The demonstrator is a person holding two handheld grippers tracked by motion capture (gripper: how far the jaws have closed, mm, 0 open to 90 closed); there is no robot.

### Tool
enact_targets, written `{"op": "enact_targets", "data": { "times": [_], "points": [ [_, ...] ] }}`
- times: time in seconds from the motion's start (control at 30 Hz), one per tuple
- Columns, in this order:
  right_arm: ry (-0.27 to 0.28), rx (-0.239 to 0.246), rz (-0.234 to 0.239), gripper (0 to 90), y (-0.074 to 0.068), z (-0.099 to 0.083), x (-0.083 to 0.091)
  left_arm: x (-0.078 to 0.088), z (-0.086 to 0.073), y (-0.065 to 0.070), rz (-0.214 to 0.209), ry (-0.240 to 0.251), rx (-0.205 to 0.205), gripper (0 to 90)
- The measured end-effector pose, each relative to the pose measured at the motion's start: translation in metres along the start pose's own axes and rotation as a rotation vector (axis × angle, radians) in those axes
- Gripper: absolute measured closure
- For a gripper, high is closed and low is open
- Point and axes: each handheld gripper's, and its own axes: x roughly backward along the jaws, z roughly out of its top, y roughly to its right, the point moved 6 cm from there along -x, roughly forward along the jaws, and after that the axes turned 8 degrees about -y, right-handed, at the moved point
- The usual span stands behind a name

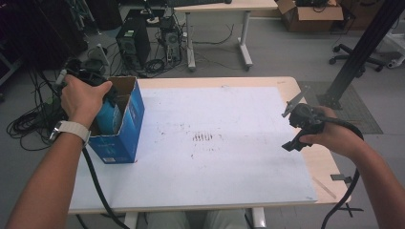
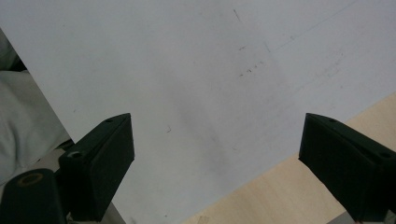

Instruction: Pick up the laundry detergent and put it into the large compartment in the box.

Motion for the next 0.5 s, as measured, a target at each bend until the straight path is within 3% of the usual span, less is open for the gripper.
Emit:
{"op": "enact_targets", "data": {
  "times": [0.3, 0.5],
  "points": [
    [-0.008, -0.011, 0.002, 10.3, 0.001, -0.005, -0.002, -0.025, -0.003, 0.000, 0.014, -0.005, 0.004, 37.5],
    [-0.007, -0.010, -0.002, 10.2, 0.002, -0.004, 0.000, -0.037, -0.005, 0.001, 0.001, -0.013, 0.000, 37.5]
  ]
}}
